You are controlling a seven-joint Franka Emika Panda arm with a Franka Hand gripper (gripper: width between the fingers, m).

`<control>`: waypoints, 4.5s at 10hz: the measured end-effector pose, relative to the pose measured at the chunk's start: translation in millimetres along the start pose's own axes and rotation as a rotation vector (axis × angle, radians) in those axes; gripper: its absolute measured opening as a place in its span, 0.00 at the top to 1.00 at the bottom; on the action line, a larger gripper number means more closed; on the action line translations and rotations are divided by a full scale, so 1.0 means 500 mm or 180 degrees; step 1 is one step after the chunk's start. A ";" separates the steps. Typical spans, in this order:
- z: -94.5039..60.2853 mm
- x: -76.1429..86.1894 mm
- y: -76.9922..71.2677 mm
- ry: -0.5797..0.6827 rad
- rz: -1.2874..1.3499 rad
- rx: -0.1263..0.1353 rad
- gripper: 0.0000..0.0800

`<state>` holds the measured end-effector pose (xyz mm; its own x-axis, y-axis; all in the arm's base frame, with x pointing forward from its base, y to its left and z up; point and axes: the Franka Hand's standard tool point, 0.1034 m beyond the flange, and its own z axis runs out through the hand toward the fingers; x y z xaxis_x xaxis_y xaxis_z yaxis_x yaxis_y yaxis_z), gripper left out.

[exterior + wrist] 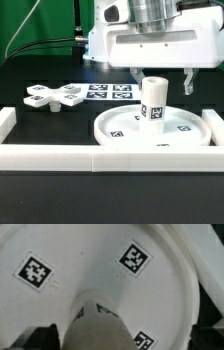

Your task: Assemble round table

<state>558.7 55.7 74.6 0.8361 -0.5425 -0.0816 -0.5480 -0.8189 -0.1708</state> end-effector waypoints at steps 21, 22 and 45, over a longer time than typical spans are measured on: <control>0.011 0.030 0.005 -0.0127 -0.5357 -0.0519 0.19; 0.011 0.032 0.007 -0.0150 -0.5561 -0.0539 0.19; 0.014 0.033 0.026 0.0045 -0.3277 -0.0452 0.49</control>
Offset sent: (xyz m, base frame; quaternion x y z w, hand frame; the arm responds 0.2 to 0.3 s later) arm 0.0156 -0.0064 0.0020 -0.0238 0.0274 -0.3149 0.9484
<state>565.5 37.5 63.9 0.9013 0.4303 0.0499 0.4321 -0.9012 -0.0340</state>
